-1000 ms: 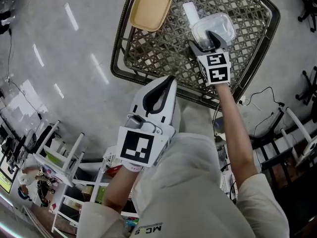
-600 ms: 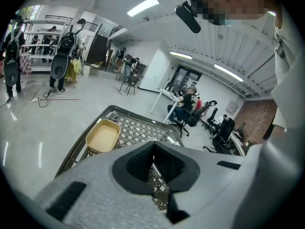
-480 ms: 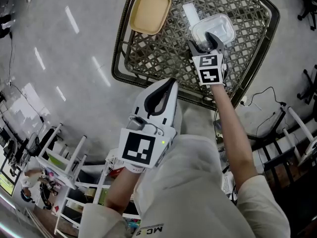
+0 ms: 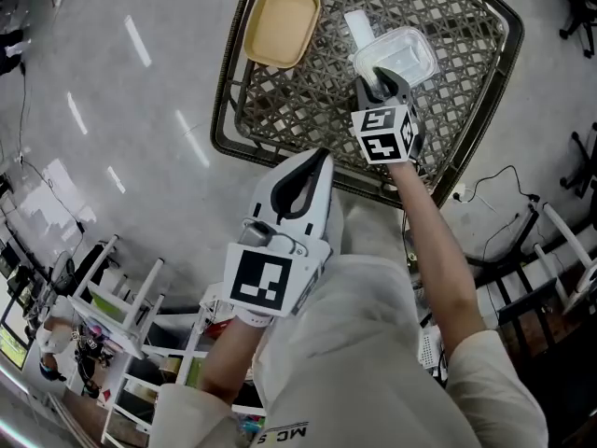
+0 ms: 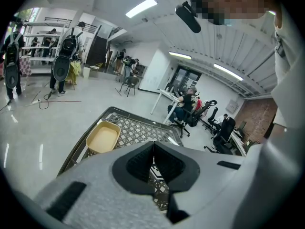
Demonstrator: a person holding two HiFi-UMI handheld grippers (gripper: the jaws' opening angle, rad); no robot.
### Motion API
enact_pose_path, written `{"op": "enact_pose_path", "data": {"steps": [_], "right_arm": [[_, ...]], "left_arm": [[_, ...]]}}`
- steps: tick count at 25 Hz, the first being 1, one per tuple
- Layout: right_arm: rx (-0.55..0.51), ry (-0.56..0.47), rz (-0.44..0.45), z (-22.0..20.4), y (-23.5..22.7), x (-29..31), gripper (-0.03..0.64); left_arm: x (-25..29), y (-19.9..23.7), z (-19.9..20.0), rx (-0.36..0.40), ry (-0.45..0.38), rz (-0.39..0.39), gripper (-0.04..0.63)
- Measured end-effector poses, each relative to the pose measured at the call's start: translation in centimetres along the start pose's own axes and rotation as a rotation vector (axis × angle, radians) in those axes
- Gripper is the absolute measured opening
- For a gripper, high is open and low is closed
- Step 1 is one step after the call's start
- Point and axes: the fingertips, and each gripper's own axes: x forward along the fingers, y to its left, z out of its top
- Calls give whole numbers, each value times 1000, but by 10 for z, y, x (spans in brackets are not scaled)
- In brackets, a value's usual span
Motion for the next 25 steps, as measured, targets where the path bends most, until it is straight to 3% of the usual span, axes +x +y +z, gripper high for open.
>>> {"op": "enact_pose_path", "data": {"steps": [2, 3, 10, 11, 15, 25], "right_arm": [[-5, -28, -22, 4, -6, -7, 135], [-16, -43, -34, 4, -9, -9, 86], [-36, -95, -48, 14, -16, -19, 57], [-30, -103, -50, 17, -17, -23, 28], [-10, -129, -52, 23, -20, -39, 28], [-7, -225, -69, 52, -31, -112, 28]], "left_arm": [[-2, -6, 4, -9, -1, -1, 26], [-1, -7, 4, -14, 1, -1, 26], [1, -10, 5, -15, -5, -1, 26], [0, -12, 7, -10, -10, -3, 26], [-4, -20, 14, 37, -38, -11, 26], [-20, -45, 37, 74, -95, -22, 26]]}}
